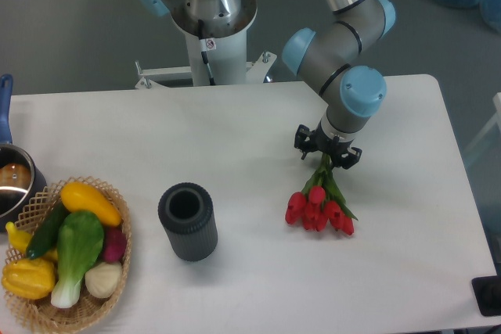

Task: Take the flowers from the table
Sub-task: 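Close the gripper around the tulip stems, then lift the gripped red tulips up off the table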

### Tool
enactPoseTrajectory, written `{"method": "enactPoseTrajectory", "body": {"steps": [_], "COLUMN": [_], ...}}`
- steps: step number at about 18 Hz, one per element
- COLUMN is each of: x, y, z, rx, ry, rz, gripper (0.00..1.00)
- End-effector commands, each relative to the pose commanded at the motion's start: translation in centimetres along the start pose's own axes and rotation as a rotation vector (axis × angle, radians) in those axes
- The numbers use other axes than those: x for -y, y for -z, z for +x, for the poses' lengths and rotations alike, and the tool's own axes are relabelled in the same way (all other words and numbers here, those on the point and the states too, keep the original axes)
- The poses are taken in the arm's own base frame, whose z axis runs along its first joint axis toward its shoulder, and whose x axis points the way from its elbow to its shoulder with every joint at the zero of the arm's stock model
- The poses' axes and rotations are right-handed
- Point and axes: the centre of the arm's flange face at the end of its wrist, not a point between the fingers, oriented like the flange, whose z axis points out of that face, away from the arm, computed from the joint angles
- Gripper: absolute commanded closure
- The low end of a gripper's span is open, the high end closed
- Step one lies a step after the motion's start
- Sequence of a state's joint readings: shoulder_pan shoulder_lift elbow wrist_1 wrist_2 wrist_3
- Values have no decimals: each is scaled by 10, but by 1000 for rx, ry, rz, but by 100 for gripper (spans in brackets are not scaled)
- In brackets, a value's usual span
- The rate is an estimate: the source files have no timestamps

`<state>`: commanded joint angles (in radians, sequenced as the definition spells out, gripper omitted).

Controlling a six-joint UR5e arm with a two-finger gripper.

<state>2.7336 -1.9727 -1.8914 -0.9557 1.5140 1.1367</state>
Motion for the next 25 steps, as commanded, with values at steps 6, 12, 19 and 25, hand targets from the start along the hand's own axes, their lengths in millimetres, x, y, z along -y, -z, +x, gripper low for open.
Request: {"method": "enactPoseTrajectory", "body": {"steps": [6, 12, 19, 25], "x": [2, 3, 30, 52], "y": [6, 22, 140, 221], "z": [0, -2, -3, -9], "rx": [12, 37, 169, 210], "ry": [13, 16, 2, -35], "rz": [6, 18, 264, 517], "gripper": [85, 87, 87, 87]}}
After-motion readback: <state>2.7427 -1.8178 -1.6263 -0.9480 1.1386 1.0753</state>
